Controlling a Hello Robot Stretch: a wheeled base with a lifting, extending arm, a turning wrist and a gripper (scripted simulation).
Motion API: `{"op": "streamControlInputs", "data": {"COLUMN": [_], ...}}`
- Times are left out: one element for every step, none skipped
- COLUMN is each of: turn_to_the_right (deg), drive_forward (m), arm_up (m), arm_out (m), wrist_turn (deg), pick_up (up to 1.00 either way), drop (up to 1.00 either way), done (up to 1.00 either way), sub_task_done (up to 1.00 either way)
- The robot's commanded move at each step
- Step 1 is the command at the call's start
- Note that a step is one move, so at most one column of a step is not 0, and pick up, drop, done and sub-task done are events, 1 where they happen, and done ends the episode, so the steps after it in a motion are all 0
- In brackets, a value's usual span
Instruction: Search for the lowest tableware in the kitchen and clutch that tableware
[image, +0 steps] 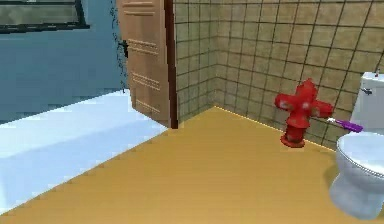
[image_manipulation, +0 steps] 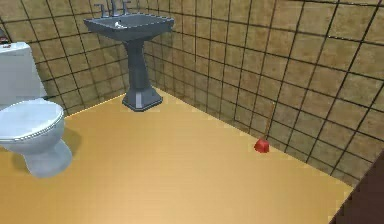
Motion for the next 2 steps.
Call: {"op": "streamControlInputs", "data": {"turn_to_the_right": [0.0,-39.0], "drive_forward": [0.45,0.0], "arm_up": [0.0,0.0], "arm_out": [0.0,0.0], "wrist_turn": [0.0,0.0], "pick_up": [0.0,0.0], "drop": [0.0,0.0], "done": [0.0,0.0], "sub_task_done": [0.0,0.0]}}
